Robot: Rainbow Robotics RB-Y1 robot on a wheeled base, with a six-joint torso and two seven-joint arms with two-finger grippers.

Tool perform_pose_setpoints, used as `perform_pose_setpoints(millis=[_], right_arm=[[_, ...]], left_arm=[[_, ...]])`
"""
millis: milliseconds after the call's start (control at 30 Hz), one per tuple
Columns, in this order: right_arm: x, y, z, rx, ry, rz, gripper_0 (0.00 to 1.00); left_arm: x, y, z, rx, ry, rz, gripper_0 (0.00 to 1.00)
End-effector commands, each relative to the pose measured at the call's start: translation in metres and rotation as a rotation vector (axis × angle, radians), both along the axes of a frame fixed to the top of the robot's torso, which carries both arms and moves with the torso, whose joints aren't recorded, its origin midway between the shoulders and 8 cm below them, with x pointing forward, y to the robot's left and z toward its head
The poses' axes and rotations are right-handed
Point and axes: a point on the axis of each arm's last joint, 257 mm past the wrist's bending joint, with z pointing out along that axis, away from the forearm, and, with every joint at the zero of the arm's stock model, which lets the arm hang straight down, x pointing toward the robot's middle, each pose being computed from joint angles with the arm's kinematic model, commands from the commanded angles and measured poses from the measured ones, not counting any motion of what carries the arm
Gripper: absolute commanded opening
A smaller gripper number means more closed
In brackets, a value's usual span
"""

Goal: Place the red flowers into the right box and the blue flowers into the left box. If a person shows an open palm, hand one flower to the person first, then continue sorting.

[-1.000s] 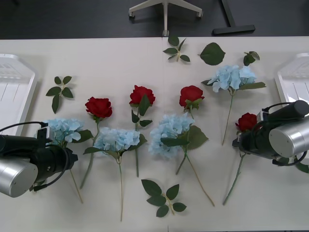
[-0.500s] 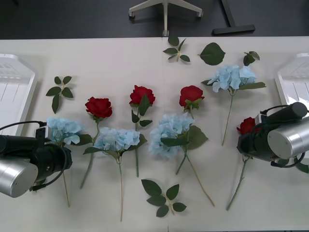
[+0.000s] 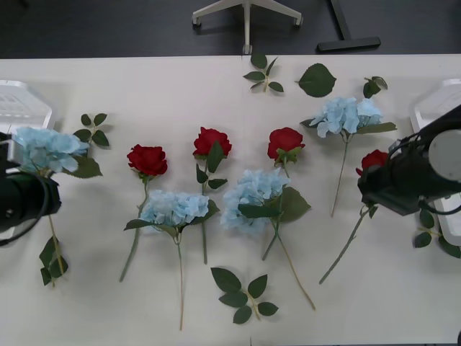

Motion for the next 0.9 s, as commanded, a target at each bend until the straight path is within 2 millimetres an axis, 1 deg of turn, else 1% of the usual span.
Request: perform_pose_setpoints(millis=[33, 67, 100, 133, 200, 267, 333, 367, 400, 433, 467, 533, 567, 633, 667, 700, 733, 767, 800, 833, 867, 900], right_arm=[[0.046, -0.013, 0.097, -0.07, -0.155, 0.04, 0.0], [0.051, -0.026, 0.111, -0.14, -0.168, 0.059, 0.0], [0.053, -0.033, 0.116, -0.18, -0.174, 0.075, 0.0], [0.056, -0.047, 0.124, -0.251, -0.179, 0.103, 0.0], [0.067, -0.089, 0.145, -0.461, -0.185, 0.166, 0.0], [0.075, -0.127, 0.158, -0.613, -0.173, 0.206, 0.0], [0.081, -0.159, 0.163, -0.707, -0.16, 0.219, 0.0], [0.084, -0.171, 0.165, -0.74, -0.156, 0.225, 0.0], [0.088, -0.19, 0.168, -0.79, -0.145, 0.23, 0.0], [0.093, -0.203, 0.171, -0.826, -0.134, 0.239, 0.0], [0.095, -0.222, 0.173, -0.869, -0.113, 0.243, 0.0], [0.1, -0.255, 0.178, -0.935, -0.086, 0.256, 0.0], [0.103, -0.266, 0.179, -0.95, -0.082, 0.258, 0.0], [0.105, -0.288, 0.176, -0.971, -0.064, 0.255, 0.0], [0.106, -0.296, 0.173, -0.977, -0.058, 0.251, 0.0], [0.106, -0.299, 0.171, -0.978, -0.053, 0.248, 0.0], [0.106, -0.31, 0.168, -0.991, -0.048, 0.232, 0.0], [0.106, -0.31, 0.168, -0.991, -0.048, 0.232, 0.0], [0.111, -0.322, 0.16, -1.028, -0.054, 0.22, 0.0], [0.116, -0.323, 0.155, -1.042, -0.067, 0.219, 0.0], [0.118, -0.323, 0.15, -1.046, -0.072, 0.219, 0.0], [0.121, -0.324, 0.142, -1.054, -0.08, 0.222, 0.0]], left_arm=[[0.016, 0.054, 0.08, 0.204, -0.052, -0.025, 0.0], [0.019, 0.066, 0.092, 0.247, -0.05, -0.019, 0.0], [0.021, 0.071, 0.097, 0.265, -0.048, -0.014, 0.0], [0.023, 0.082, 0.105, 0.3, -0.042, -0.01, 0.0], [0.029, 0.112, 0.125, 0.38, -0.02, 0.003, 0.0], [0.037, 0.14, 0.142, 0.445, -0.011, 0.009, 0.0], [0.043, 0.164, 0.154, 0.485, -0.001, 0.018, 0.0], [0.046, 0.173, 0.158, 0.5, 0.001, 0.017, 0.0], [0.05, 0.188, 0.163, 0.525, 0.008, 0.011, 0.0], [0.053, 0.2, 0.167, 0.547, 0.014, 0.001, 0.0], [0.057, 0.213, 0.171, 0.569, 0.015, -0.008, 0.0], [0.062, 0.235, 0.172, 0.583, 0.018, -0.011, 0.0], [0.063, 0.243, 0.173, 0.59, 0.019, -0.012, 0.0], [0.069, 0.255, 0.169, 0.623, 0.033, -0.035, 0.0], [0.07, 0.259, 0.165, 0.635, 0.046, -0.048, 0.0], [0.071, 0.259, 0.165, 0.64, 0.046, -0.053, 0.0], [0.074, 0.261, 0.158, 0.649, 0.06, -0.065, 0.0], [0.074, 0.261, 0.158, 0.649, 0.06, -0.065, 0.0], [0.078, 0.265, 0.15, 0.66, 0.077, -0.067, 0.0], [0.079, 0.266, 0.144, 0.662, 0.086, -0.067, 0.0], [0.08, 0.267, 0.143, 0.663, 0.086, -0.067, 0.0], [0.08, 0.267, 0.136, 0.659, 0.091, -0.068, 0.0]])
